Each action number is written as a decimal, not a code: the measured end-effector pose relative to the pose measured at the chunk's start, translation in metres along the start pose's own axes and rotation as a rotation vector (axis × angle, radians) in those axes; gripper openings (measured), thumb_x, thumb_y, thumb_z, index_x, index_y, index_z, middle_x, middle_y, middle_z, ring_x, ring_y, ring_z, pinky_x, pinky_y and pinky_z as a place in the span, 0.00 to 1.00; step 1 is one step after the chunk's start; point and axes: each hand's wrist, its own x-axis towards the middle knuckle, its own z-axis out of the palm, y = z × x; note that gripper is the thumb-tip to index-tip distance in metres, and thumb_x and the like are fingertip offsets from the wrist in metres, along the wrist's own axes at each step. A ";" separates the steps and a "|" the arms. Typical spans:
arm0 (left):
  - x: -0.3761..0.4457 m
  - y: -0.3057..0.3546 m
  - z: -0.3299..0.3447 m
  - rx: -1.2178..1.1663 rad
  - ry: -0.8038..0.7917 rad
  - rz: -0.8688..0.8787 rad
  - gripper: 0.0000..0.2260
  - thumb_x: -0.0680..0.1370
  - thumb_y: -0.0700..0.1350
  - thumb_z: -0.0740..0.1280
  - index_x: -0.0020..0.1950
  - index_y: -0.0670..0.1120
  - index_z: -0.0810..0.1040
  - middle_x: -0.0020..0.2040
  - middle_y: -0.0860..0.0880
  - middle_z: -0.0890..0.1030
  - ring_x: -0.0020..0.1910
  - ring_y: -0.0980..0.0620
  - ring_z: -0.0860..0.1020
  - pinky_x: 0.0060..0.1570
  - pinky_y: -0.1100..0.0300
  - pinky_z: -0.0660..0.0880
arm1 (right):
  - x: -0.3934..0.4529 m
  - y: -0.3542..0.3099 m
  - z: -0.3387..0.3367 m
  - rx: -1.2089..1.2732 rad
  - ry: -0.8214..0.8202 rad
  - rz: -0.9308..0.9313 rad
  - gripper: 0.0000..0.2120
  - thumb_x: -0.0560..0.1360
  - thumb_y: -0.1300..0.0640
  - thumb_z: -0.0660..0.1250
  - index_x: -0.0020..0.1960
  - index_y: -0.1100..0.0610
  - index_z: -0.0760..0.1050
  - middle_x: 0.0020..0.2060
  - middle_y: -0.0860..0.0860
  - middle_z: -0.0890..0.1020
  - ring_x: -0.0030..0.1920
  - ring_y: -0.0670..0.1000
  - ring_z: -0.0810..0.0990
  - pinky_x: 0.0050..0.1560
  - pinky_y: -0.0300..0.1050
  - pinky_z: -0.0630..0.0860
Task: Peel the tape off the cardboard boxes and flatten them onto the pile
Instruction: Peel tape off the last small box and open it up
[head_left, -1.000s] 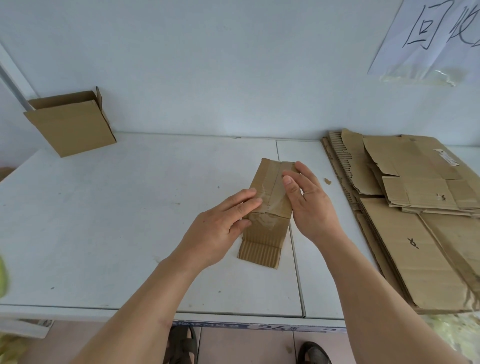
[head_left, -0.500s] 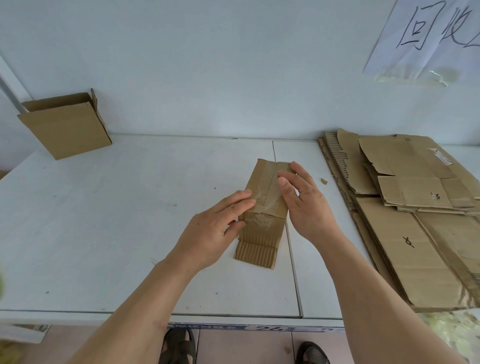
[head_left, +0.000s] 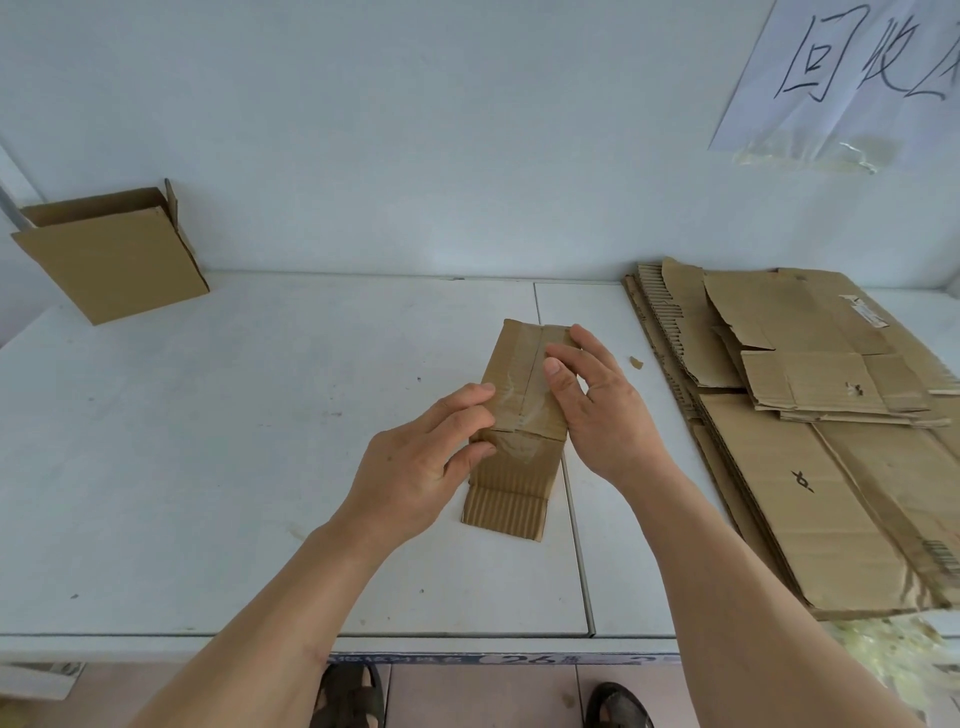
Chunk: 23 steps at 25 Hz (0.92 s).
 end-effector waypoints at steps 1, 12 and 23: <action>0.001 0.001 0.001 0.041 0.011 0.034 0.06 0.80 0.51 0.62 0.54 0.52 0.71 0.67 0.59 0.73 0.37 0.57 0.76 0.28 0.63 0.73 | 0.000 0.000 0.000 0.003 0.002 0.002 0.19 0.81 0.42 0.57 0.69 0.46 0.73 0.76 0.39 0.61 0.71 0.40 0.65 0.59 0.34 0.61; -0.001 -0.002 0.006 0.213 0.054 0.193 0.07 0.71 0.34 0.74 0.45 0.44 0.81 0.68 0.45 0.69 0.59 0.45 0.76 0.52 0.60 0.74 | 0.001 -0.003 -0.002 -0.036 0.000 0.012 0.20 0.81 0.44 0.59 0.71 0.49 0.72 0.77 0.41 0.60 0.73 0.43 0.64 0.62 0.34 0.61; 0.005 0.012 0.007 0.051 0.154 0.186 0.07 0.81 0.39 0.61 0.47 0.41 0.77 0.52 0.47 0.80 0.63 0.47 0.76 0.65 0.49 0.71 | -0.001 -0.003 0.002 -0.125 0.100 -0.116 0.10 0.79 0.48 0.66 0.58 0.47 0.81 0.66 0.40 0.73 0.69 0.48 0.65 0.70 0.51 0.63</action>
